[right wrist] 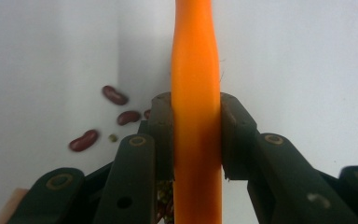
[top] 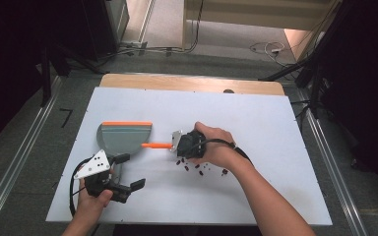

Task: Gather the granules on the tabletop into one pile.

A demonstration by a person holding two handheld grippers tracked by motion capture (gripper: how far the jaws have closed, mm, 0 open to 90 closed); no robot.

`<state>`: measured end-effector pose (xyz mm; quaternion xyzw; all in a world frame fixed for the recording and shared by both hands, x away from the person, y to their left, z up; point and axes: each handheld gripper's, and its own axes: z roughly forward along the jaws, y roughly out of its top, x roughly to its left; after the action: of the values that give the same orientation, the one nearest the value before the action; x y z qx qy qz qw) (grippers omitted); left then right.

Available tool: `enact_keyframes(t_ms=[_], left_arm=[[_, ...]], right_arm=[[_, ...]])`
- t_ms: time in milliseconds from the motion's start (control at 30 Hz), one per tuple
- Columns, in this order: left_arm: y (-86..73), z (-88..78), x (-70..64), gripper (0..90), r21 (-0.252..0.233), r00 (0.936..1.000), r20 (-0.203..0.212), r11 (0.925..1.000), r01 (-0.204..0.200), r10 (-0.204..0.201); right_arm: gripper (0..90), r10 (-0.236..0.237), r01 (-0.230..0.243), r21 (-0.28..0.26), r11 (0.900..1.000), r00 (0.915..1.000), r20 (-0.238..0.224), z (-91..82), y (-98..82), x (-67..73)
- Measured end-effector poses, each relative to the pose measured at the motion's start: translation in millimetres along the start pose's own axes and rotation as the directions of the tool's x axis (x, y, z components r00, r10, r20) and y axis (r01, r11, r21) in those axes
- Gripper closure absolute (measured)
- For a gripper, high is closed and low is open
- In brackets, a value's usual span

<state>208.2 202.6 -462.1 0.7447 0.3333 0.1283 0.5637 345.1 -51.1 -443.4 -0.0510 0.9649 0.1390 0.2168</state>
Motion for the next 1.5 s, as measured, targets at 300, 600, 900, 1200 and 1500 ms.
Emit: enact_keyframes(t_ms=[300,600,900,1200,1500], left_arm=[[-0.5,0.7,0.1,1.1,0.004,1.0000,-0.002,1.0000,-0.006,0.006],[-0.7,1.4,1.8,1.2,0.007,1.0000,0.000,1.0000,-0.003,0.003],[-0.5,5.4,-0.7,1.2,0.013,1.0000,0.002,0.9999,-0.005,0.005],[-1.0,5.0,0.1,1.2,0.016,1.0000,0.000,0.9999,-0.003,0.003],[-0.1,4.4,-1.0,1.2,0.013,1.0000,0.002,0.9999,-0.009,0.009]], right_arm=[[69.0,0.110,-0.106,-0.042,0.993,0.9885,0.104,-24.7,-11.8,-8.7],[69.0,0.411,-0.431,0.057,0.900,0.8867,0.211,-49.9,-72.7,-22.4],[68.9,0.516,-0.596,0.209,0.775,0.7884,0.334,-28.1,-117.3,-27.6],[68.7,0.610,-0.660,0.187,0.727,0.7471,0.263,-24.7,-100.6,-15.4],[68.7,0.618,-0.653,0.160,0.741,0.7550,0.219,-28.8,-81.7,0.7]])
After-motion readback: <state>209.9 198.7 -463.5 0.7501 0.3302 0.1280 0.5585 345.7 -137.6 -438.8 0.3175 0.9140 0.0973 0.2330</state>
